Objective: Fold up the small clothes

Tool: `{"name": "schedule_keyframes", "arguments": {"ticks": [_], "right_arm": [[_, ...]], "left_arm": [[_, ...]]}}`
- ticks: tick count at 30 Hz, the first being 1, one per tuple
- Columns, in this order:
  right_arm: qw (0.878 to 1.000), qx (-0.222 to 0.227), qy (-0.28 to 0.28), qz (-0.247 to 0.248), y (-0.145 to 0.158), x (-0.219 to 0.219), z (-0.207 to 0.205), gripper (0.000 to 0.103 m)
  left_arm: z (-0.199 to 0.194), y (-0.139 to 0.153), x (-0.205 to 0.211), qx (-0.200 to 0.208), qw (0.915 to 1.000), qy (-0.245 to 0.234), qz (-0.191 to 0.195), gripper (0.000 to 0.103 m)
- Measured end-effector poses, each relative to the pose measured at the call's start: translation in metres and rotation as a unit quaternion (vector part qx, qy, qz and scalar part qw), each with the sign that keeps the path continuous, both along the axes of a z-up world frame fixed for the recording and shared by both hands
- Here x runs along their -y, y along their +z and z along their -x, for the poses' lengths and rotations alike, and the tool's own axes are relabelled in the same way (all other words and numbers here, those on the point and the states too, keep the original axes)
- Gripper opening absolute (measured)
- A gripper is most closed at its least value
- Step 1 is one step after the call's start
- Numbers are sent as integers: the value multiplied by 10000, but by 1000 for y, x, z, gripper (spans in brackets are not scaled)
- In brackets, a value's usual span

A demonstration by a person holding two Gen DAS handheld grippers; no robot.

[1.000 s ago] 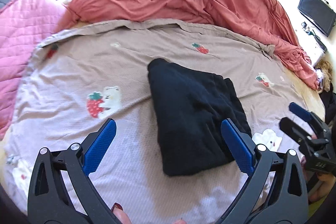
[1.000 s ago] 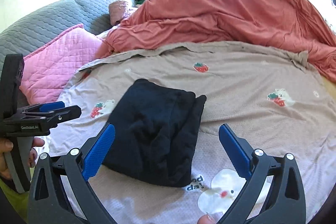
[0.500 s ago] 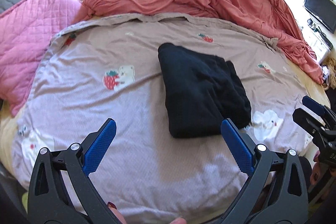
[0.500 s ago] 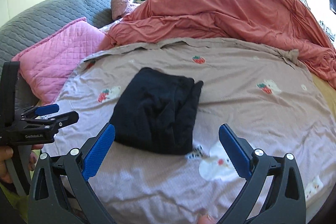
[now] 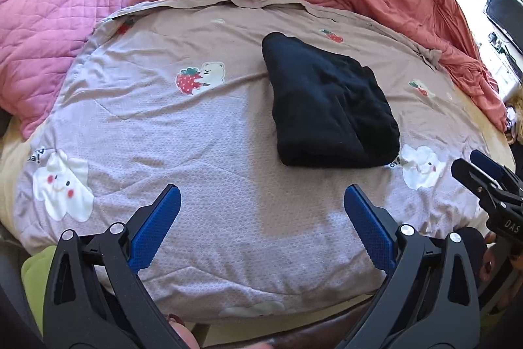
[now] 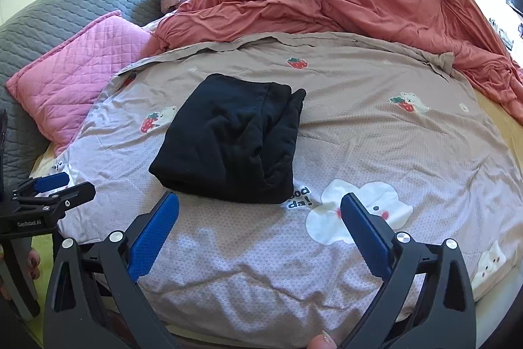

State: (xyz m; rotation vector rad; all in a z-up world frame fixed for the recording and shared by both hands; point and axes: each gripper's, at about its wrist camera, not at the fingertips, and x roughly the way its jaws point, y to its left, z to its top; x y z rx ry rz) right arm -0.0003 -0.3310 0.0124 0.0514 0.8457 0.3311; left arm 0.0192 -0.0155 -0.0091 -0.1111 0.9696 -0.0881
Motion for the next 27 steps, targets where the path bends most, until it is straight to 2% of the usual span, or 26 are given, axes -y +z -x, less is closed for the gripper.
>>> {"name": "schedule_keyframes", "arguments": {"ticks": [13, 27], "right_arm": [[9998, 1, 176, 92, -1, -10, 7, 99], [9997, -20, 224, 105, -2, -13, 7, 99]], "left_arm": [[0, 2, -2, -21, 10000, 53, 39, 94], [0, 3, 4, -55, 9997, 43, -219, 94]]}}
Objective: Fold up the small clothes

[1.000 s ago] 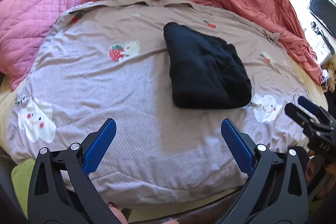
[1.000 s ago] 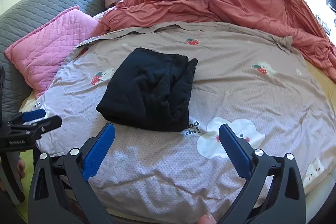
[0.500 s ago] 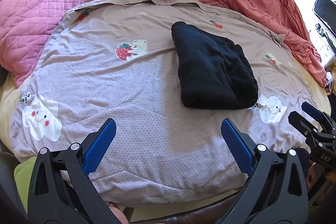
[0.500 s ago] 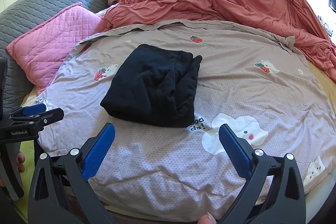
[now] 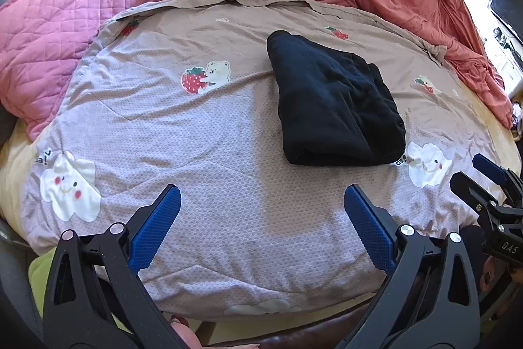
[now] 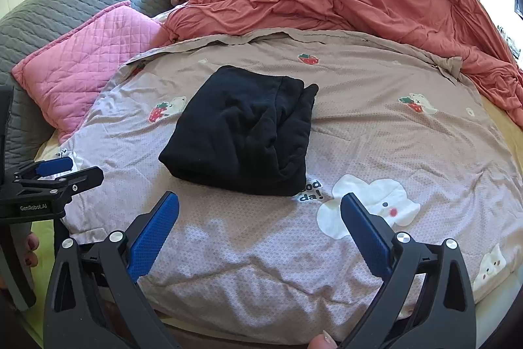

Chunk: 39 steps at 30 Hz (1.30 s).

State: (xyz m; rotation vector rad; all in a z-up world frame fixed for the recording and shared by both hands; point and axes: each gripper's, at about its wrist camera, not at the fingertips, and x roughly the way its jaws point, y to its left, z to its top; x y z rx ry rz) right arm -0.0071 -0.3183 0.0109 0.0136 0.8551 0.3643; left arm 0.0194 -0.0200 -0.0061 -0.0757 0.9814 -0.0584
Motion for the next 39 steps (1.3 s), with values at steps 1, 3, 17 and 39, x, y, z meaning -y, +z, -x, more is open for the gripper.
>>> {"name": "schedule_keyframes", "arguments": {"ticks": [1, 3, 17, 39], "right_arm": [[10000, -2, 8, -1, 0, 0, 0, 99], [10000, -25, -2, -1, -1, 0, 0, 99], [10000, 16, -70, -9, 0, 4, 0, 99], [9999, 0, -156, 48, 2, 5, 1, 99]], "left_arm": [[0, 1, 1, 15, 10000, -2, -45, 94], [0, 1, 1, 20, 10000, -10, -55, 94], [1, 4, -2, 58, 10000, 47, -53, 94], [1, 6, -1, 58, 9999, 86, -32, 94]]}}
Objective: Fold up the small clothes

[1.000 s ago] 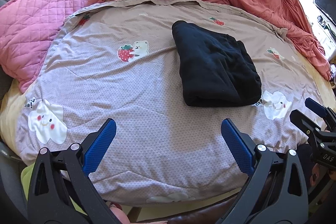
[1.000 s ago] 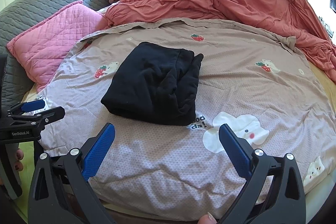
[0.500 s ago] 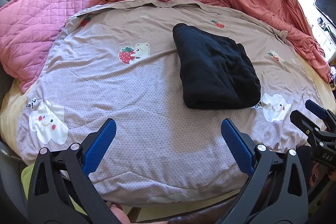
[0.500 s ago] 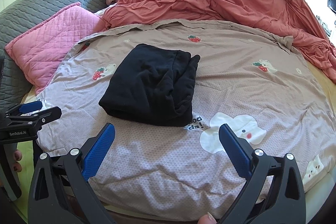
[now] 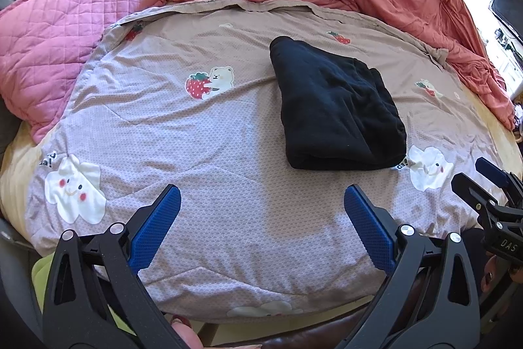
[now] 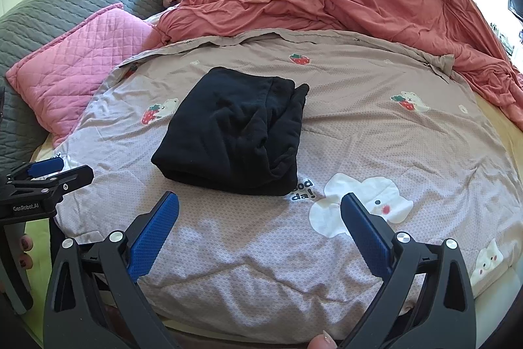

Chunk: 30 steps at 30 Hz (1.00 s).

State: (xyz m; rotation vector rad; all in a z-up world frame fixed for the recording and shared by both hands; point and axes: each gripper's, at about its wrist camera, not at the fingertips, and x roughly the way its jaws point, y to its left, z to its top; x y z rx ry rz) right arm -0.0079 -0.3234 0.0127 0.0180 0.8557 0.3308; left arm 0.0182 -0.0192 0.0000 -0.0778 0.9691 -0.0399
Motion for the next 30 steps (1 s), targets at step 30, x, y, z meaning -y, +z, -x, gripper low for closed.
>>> {"name": "schedule_keyframes", "arguments": {"ticks": [30], "right_arm": [[9999, -15, -111, 28, -1, -4, 2, 99]], "left_arm": [[1, -5, 0, -27, 10000, 7, 5, 94]]}}
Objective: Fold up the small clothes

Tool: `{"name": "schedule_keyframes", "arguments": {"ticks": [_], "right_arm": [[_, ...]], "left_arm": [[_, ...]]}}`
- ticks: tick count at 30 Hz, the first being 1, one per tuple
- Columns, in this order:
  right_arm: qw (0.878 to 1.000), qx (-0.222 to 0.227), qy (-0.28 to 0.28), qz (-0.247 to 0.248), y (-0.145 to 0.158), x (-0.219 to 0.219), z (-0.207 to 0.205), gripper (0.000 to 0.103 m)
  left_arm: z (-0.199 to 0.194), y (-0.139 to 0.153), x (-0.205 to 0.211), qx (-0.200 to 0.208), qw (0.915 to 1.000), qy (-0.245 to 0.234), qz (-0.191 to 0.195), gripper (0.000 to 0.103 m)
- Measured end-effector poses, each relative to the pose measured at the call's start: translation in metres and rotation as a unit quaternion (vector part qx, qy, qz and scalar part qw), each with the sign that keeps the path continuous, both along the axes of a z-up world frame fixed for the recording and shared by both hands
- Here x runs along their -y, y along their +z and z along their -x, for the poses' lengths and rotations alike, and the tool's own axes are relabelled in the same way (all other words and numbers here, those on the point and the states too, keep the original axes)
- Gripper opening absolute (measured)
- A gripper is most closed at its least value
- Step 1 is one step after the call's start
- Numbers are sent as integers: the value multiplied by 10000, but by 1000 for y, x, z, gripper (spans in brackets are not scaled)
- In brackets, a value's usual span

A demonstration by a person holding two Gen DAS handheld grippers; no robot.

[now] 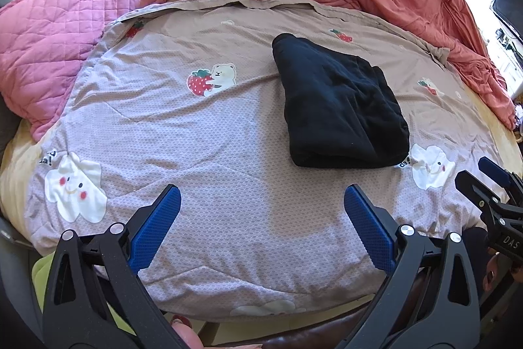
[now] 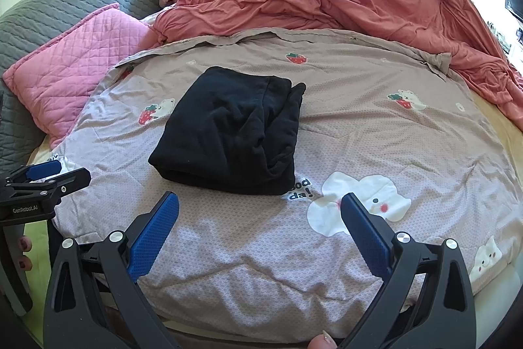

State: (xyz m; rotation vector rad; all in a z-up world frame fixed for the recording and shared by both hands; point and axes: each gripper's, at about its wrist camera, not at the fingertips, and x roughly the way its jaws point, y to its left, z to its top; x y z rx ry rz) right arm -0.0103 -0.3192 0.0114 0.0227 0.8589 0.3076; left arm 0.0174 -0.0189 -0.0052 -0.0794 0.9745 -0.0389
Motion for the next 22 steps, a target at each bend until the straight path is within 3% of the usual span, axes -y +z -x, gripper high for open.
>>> {"name": "schedule_keyframes", "arguments": {"ticks": [6, 10, 15, 18, 20, 22], "right_arm": [[10000, -7, -91, 28, -1, 1, -1, 99], [9996, -25, -283, 27, -1, 9, 2, 99], [9927, 192, -1187, -49, 0, 60, 11, 99], [9738, 263, -2256, -141, -3, 135, 10, 99], [9446, 241, -3272, 35, -16, 205, 16, 99], [9034, 36, -4282, 222, -37, 277, 32, 99]], "left_arm": [[-1, -2, -1, -37, 10000, 42, -26, 94], [-3, -6, -3, -97, 9996, 121, -244, 94], [-9, -11, -32, -124, 9990, 433, -25, 94], [-28, -22, -77, -273, 9949, 974, 23, 94], [-46, -36, -114, -471, 9889, 1403, -155, 94], [-64, -51, -164, -635, 9788, 1917, -336, 94]]}}
